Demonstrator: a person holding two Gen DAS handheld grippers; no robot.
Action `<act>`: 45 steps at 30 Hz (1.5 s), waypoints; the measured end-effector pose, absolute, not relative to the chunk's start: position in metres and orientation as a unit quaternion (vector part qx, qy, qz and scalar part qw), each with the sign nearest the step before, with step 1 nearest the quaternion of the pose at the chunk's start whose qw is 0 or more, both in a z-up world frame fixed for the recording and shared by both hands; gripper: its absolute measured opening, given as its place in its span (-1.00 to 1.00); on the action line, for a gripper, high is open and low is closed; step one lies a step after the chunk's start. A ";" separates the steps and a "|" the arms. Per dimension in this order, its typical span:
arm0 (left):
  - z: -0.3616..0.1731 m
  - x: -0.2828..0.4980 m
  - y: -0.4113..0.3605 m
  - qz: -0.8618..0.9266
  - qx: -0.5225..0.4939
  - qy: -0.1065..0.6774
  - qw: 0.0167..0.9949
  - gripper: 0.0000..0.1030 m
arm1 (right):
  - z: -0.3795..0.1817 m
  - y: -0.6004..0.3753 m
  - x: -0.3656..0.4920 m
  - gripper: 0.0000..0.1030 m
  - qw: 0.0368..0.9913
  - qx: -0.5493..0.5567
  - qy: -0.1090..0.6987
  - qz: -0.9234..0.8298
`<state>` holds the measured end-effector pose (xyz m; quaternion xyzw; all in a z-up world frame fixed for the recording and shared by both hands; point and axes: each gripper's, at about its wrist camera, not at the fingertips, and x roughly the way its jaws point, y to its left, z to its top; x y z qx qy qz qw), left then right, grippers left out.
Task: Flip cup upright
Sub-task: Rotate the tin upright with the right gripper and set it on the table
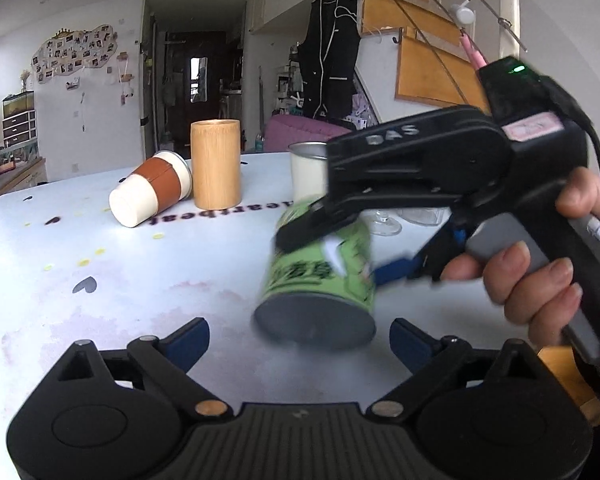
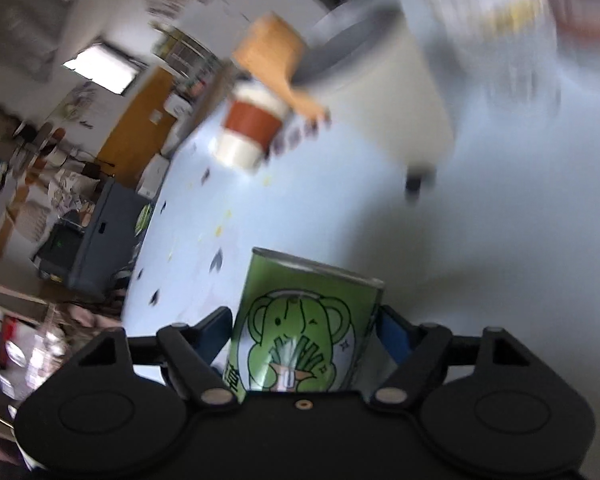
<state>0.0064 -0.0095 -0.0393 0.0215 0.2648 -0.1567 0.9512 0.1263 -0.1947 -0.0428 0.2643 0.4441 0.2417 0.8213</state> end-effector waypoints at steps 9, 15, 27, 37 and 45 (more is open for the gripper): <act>-0.041 0.011 0.002 -0.146 0.009 0.265 0.953 0.88 | -0.036 -0.188 0.079 0.53 0.955 -0.063 0.237 0.168; -0.039 0.017 0.014 -0.127 -0.010 0.262 0.957 0.88 | -0.058 -0.189 0.066 0.45 0.954 -0.096 0.230 0.167; -0.038 0.021 0.014 -0.122 -0.022 0.261 0.957 0.88 | -0.063 -0.256 0.091 0.45 0.971 -0.058 0.232 0.018; -0.030 0.025 0.008 -0.112 -0.025 0.243 0.963 1.00 | -0.068 -0.300 0.111 0.52 0.974 -0.032 0.224 -0.029; -0.007 0.033 0.002 -0.063 -0.021 0.225 0.972 1.00 | -0.032 -0.286 0.066 0.93 0.985 0.008 0.171 -0.011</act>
